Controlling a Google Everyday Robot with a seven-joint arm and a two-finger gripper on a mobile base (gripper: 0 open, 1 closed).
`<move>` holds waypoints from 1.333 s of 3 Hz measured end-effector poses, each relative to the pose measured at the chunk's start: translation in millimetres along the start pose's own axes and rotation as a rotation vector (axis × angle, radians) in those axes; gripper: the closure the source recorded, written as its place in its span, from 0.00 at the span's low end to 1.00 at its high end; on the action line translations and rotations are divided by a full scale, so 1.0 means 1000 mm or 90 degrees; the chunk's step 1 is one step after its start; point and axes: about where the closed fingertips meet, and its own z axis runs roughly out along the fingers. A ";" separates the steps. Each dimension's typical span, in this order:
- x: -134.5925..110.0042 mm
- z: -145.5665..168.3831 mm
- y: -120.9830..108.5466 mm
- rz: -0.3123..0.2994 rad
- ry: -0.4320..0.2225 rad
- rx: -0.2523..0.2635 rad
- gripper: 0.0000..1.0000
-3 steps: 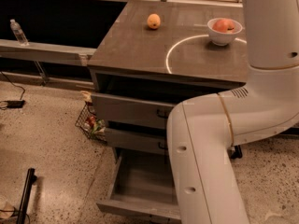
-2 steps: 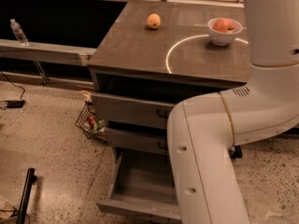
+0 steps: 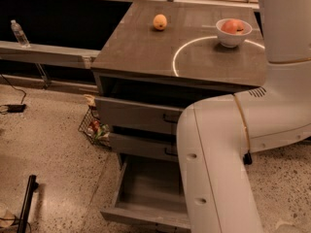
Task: Place green can into bottom drawer
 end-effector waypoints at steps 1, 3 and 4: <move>0.001 0.005 -0.008 0.002 0.000 0.019 1.00; 0.037 0.059 0.006 0.055 0.046 -0.032 1.00; 0.051 0.074 0.021 0.080 0.056 -0.061 1.00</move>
Offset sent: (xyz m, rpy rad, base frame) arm 0.0528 -0.0157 -0.0266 -0.0563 -0.0023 -0.1085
